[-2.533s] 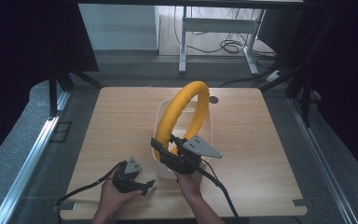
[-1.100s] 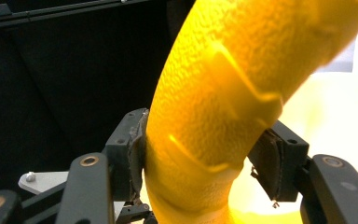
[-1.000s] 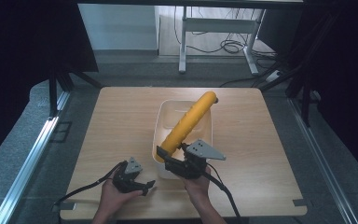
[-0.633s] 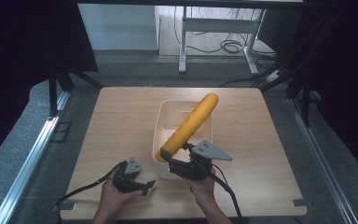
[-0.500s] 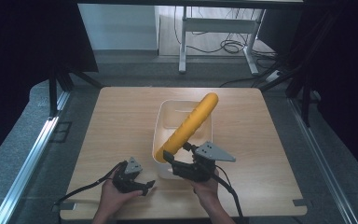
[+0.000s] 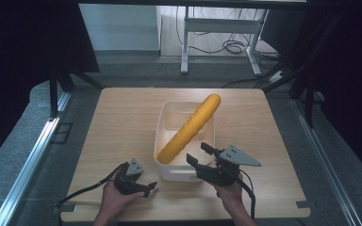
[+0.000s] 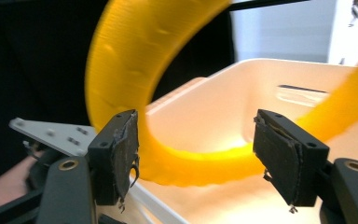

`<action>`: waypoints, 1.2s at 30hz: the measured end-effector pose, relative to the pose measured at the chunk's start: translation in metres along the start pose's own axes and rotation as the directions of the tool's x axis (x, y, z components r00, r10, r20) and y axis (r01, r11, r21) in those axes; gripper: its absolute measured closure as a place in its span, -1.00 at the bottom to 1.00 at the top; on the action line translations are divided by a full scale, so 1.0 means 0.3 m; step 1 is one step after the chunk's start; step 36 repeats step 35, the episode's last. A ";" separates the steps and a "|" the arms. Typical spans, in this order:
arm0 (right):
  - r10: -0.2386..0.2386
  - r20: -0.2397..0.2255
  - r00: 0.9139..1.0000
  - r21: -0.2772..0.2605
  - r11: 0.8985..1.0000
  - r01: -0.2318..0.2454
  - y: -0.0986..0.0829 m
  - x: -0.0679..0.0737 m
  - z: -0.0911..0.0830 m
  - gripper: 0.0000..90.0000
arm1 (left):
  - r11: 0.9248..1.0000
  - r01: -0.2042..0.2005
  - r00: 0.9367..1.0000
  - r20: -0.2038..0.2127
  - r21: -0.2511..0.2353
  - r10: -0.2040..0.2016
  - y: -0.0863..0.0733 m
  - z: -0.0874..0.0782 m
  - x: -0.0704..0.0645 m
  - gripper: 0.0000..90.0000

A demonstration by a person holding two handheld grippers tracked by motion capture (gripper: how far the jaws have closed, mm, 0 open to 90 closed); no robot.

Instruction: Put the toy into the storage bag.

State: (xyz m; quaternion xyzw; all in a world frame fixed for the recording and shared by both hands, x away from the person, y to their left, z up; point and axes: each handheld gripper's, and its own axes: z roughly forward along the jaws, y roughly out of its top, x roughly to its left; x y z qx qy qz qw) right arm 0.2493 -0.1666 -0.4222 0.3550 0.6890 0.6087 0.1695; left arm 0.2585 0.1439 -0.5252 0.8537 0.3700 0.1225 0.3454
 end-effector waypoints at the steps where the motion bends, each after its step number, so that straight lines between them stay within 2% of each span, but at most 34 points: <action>1: 0.000 0.000 1.000 0.000 1.000 0.000 0.000 0.000 0.000 -0.29 | 1.000 0.000 1.000 0.000 0.000 0.000 0.000 0.000 0.000 -0.63; 2: 0.005 0.016 1.000 -0.006 1.000 -0.005 -0.005 -0.028 -0.017 -0.28 | 1.000 0.000 1.000 0.001 0.000 0.000 0.000 0.000 0.000 -0.63; 3: 0.005 0.016 1.000 -0.006 1.000 -0.005 -0.005 -0.028 -0.017 -0.28 | 1.000 0.000 1.000 0.001 0.000 0.000 0.000 0.000 0.000 -0.63; 4: 0.013 0.033 0.999 -0.013 1.000 -0.012 -0.008 -0.054 -0.032 -0.28 | 1.000 -0.001 1.000 0.002 0.002 0.000 0.000 0.002 0.000 -0.63; 5: 0.013 0.033 0.999 -0.013 1.000 -0.012 -0.008 -0.054 -0.032 -0.28 | 1.000 -0.001 1.000 0.002 0.002 0.000 0.000 0.002 0.000 -0.63; 7: 0.003 0.064 0.998 -0.010 1.000 -0.003 -0.019 -0.089 -0.052 -0.27 | 1.000 -0.001 1.000 0.002 0.001 0.001 0.000 0.000 -0.001 -0.63; 10: 0.025 0.098 0.995 -0.008 1.000 -0.025 -0.038 -0.133 -0.078 -0.26 | 1.000 -0.005 1.000 -0.002 -0.002 0.005 0.000 -0.003 0.002 -0.63; 13: 0.023 0.134 0.991 -0.005 1.000 -0.023 -0.054 -0.173 -0.099 -0.25 | 1.000 -0.002 1.000 0.002 -0.001 0.002 -0.001 0.000 -0.001 -0.63; 22: 0.023 0.211 0.977 0.044 0.998 -0.033 -0.110 -0.270 -0.111 -0.24 | 1.000 -0.011 1.000 0.000 0.003 0.011 -0.001 -0.001 0.001 -0.63; 25: 0.026 0.226 0.974 0.053 0.998 -0.039 -0.124 -0.286 -0.107 -0.23 | 1.000 -0.009 1.000 0.001 0.000 0.009 -0.001 -0.002 0.001 -0.63; 36: 0.030 0.231 0.973 0.054 0.998 -0.044 -0.128 -0.290 -0.108 -0.23 | 1.000 -0.011 1.000 0.003 0.003 0.011 -0.001 -0.001 0.001 -0.63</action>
